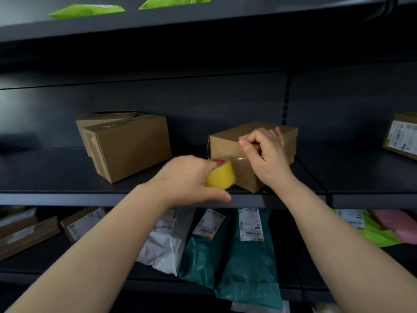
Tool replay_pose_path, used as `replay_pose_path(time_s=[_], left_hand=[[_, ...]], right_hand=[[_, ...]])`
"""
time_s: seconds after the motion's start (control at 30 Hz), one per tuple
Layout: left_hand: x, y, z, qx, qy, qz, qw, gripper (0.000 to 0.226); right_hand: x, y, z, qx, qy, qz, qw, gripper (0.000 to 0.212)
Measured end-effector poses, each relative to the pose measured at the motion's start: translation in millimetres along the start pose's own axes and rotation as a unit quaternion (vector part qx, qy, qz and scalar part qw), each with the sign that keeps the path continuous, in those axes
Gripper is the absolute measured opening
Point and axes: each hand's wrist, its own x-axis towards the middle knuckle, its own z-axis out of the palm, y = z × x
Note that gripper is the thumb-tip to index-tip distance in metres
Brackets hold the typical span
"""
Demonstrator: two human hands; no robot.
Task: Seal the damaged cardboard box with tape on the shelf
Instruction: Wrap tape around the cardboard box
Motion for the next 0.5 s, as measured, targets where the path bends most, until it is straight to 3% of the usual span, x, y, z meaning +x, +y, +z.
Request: replay_pose_path(time_s=[0.07,0.13,0.27,0.33,0.4,0.5], left_hand=[[0.3,-14.3,-7.6,0.096,0.027,-0.065,0.993,0.078],[1.8,-21.7,-12.4,0.126,0.045,-0.118,0.984,0.071],[2.4,-23.0,-3.8,-0.046,-0.053,-0.068,0.995,0.046],[-1.8,-18.4,-0.4,-0.060,-0.068,-0.037,0.995,0.052],[-2.6,-12.1,0.4,0.020,-0.026,-0.017,0.999,0.068],[1.8,-0.7,3.5,0.059,0.015,0.004,0.998,0.052]], right_hand=[[1.9,-1.3,-1.0,0.010,-0.015,0.000,1.000,0.026],[3.3,-3.1,-3.7,0.026,-0.031,-0.001,0.999,0.023],[-1.4,0.7,-26.7,0.064,-0.044,0.017,0.997,0.017],[-2.2,0.5,-41.3,-0.002,-0.051,0.009,0.999,0.008],[0.9,-12.0,-43.0,-0.153,-0.057,-0.028,0.986,0.027],[10.0,-45.6,-23.4,-0.286,-0.085,-0.052,0.953,0.060]])
